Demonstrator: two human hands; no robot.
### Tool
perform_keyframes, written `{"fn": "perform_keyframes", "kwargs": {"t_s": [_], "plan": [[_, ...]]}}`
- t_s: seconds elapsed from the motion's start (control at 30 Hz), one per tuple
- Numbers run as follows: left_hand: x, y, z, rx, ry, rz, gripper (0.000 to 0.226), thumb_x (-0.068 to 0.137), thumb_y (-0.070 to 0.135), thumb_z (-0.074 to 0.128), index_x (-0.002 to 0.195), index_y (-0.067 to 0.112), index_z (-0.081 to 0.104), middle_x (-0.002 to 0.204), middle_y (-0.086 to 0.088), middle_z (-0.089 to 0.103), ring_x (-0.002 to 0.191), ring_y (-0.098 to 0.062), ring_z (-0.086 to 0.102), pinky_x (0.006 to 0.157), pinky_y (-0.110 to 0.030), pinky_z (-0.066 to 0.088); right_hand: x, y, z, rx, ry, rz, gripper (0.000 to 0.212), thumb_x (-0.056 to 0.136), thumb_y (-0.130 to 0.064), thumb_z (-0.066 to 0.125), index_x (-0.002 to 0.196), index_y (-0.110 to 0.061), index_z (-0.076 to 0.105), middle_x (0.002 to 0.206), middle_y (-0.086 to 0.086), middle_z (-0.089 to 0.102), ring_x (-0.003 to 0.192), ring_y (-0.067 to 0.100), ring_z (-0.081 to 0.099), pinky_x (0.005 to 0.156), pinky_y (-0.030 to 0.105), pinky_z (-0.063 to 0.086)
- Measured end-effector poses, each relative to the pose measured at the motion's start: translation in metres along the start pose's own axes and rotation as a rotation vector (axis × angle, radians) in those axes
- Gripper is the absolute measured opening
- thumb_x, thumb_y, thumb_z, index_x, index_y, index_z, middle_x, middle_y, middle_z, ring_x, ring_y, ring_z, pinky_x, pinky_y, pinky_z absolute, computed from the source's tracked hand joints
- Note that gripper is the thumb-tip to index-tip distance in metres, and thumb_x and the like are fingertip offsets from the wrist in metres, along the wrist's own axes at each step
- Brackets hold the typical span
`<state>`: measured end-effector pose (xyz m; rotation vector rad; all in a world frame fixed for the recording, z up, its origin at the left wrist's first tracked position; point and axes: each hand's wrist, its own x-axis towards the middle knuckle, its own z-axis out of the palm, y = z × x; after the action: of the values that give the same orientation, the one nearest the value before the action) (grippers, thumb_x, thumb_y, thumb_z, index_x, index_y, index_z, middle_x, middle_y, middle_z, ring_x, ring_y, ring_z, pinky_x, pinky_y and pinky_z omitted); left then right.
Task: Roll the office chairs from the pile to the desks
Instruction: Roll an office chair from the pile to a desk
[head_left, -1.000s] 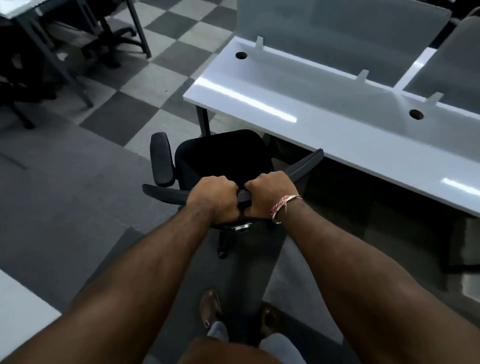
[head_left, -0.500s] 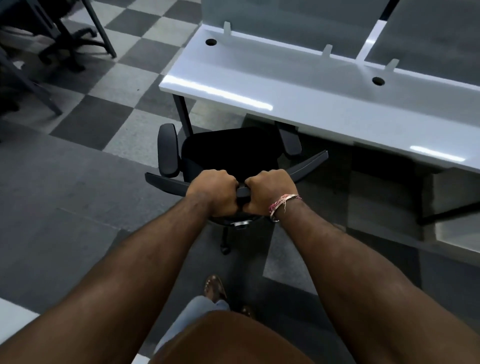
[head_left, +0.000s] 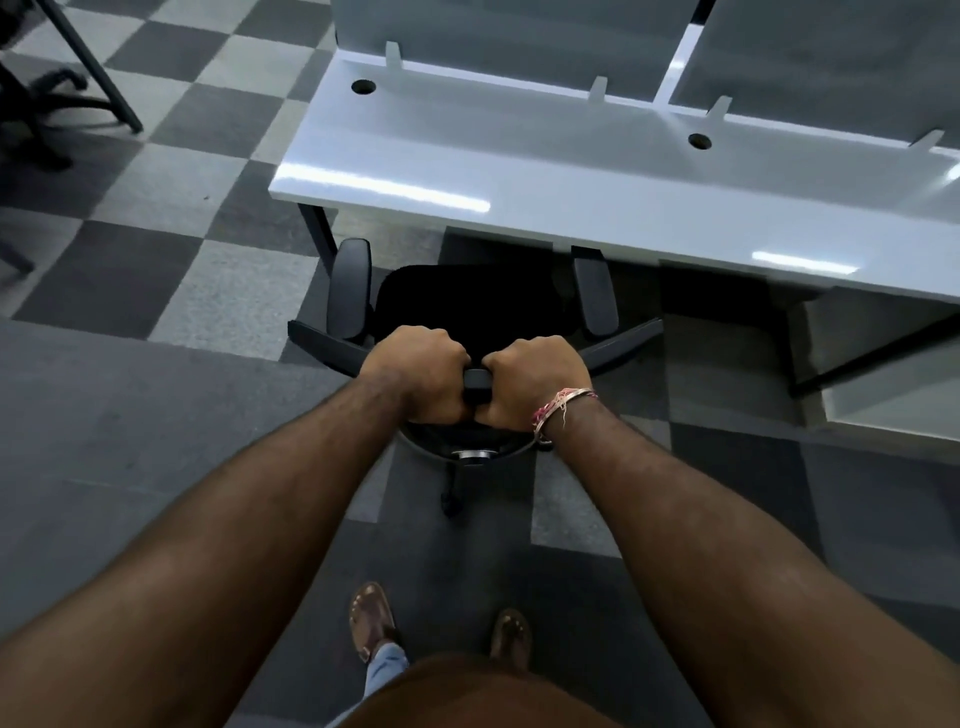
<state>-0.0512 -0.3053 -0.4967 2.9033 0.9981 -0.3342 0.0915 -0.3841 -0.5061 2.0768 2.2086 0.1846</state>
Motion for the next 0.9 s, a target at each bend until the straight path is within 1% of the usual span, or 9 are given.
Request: {"fn": "perform_keyframes", "kwargs": {"t_s": [0.07,0.17,0.27,0.37,0.53,0.63,0.7,0.77,0.9], "plan": [[0.000,-0.019,0.000,0.011,-0.003,0.027,0.034,0.075,0.061,0.059,0.068,0.028,0.060,0.062,0.008,0.056,0.058,-0.016,0.058,0.062,-0.031,0.056,0.011,-0.015,-0.002,0.006,0.001,0.035,0.043,0.068,-0.069,0.058,0.063,-0.026,0.057,0.057,-0.005,0.058,0.051,0.021,0.057,0.053,0.027,0.038],[0.003,-0.042,0.000,0.038,0.010,0.063,0.033,0.078,0.061,0.059,0.073,0.028,0.064,0.062,0.008,0.055,0.060,-0.016,0.058,0.062,-0.031,0.055,0.026,-0.029,-0.004,0.022,0.002,0.090,0.044,0.069,-0.070,0.059,0.062,-0.027,0.049,0.058,-0.005,0.059,0.052,0.022,0.058,0.053,0.028,0.038],[0.012,-0.056,0.000,0.038,0.030,0.086,0.032,0.080,0.060,0.059,0.076,0.029,0.065,0.063,0.008,0.054,0.063,-0.018,0.060,0.065,-0.033,0.057,0.040,-0.033,-0.003,0.004,-0.016,0.132,0.044,0.069,-0.071,0.056,0.065,-0.027,0.056,0.059,-0.005,0.059,0.054,0.021,0.059,0.053,0.028,0.038],[0.020,-0.067,0.000,0.037,0.038,0.109,0.034,0.080,0.062,0.058,0.076,0.029,0.065,0.063,0.008,0.056,0.061,-0.017,0.061,0.063,-0.033,0.057,0.051,-0.034,-0.002,-0.006,-0.024,0.154,0.046,0.069,-0.072,0.054,0.068,-0.026,0.061,0.060,-0.005,0.060,0.054,0.021,0.059,0.054,0.027,0.037],[0.041,-0.080,-0.004,0.041,0.054,0.151,0.033,0.079,0.061,0.058,0.072,0.029,0.062,0.063,0.007,0.056,0.059,-0.018,0.059,0.061,-0.033,0.056,0.071,-0.022,0.001,-0.007,-0.004,0.163,0.046,0.068,-0.071,0.055,0.065,-0.025,0.059,0.058,-0.004,0.060,0.052,0.023,0.059,0.053,0.027,0.036],[0.057,-0.083,-0.008,0.045,0.061,0.159,0.034,0.079,0.062,0.058,0.072,0.029,0.063,0.062,0.007,0.055,0.059,-0.018,0.059,0.058,-0.031,0.051,0.083,-0.010,0.007,0.002,0.009,0.165,0.047,0.068,-0.072,0.056,0.061,-0.026,0.049,0.055,-0.005,0.057,0.049,0.022,0.056,0.051,0.027,0.037],[0.068,-0.084,-0.010,0.037,0.061,0.156,0.034,0.080,0.061,0.058,0.072,0.029,0.062,0.062,0.008,0.054,0.059,-0.018,0.058,0.058,-0.031,0.050,0.091,0.000,0.010,0.010,0.024,0.163,0.048,0.067,-0.072,0.056,0.060,-0.026,0.045,0.055,-0.005,0.058,0.050,0.023,0.057,0.051,0.027,0.036],[0.084,-0.085,-0.012,0.034,0.058,0.150,0.033,0.080,0.061,0.058,0.071,0.028,0.061,0.062,0.008,0.054,0.058,-0.017,0.057,0.058,-0.031,0.049,0.101,0.012,0.013,0.009,0.032,0.158,0.047,0.067,-0.073,0.056,0.061,-0.027,0.046,0.057,-0.004,0.059,0.051,0.023,0.058,0.052,0.027,0.036],[0.117,-0.084,-0.020,0.031,0.054,0.124,0.033,0.078,0.060,0.058,0.072,0.027,0.064,0.061,0.008,0.053,0.058,-0.018,0.057,0.059,-0.031,0.051,0.122,0.039,0.016,0.007,0.019,0.145,0.045,0.066,-0.070,0.057,0.063,-0.027,0.046,0.059,-0.005,0.060,0.053,0.024,0.059,0.054,0.027,0.041]]}}
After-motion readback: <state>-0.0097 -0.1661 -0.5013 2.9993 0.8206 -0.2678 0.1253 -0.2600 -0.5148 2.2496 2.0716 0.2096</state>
